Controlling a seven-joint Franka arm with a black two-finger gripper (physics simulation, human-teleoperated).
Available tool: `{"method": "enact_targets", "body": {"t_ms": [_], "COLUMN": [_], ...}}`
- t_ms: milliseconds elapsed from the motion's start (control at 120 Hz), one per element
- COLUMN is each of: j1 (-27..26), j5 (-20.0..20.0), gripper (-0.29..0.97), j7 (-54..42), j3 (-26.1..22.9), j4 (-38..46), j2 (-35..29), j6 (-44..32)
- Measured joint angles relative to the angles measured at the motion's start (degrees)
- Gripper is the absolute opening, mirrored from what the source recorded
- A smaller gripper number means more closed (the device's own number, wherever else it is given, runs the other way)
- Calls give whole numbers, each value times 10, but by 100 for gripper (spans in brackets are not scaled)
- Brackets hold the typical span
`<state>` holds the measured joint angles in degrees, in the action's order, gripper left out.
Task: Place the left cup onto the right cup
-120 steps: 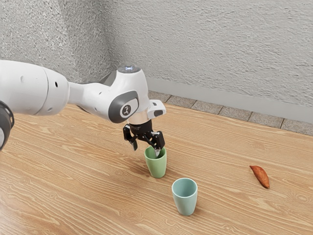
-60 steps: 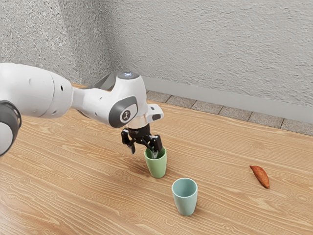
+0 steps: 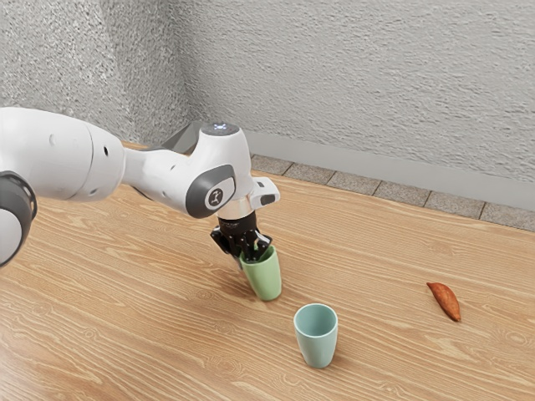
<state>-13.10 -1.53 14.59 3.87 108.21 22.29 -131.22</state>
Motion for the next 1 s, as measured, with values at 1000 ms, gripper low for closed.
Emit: {"method": "enact_targets", "body": {"t_ms": [1000], "j1": [-75], "j5": [-16], "gripper": [-10], "j7": [70], "j3": [-78], "j4": [-15], "j2": [-103], "j6": [77]}}
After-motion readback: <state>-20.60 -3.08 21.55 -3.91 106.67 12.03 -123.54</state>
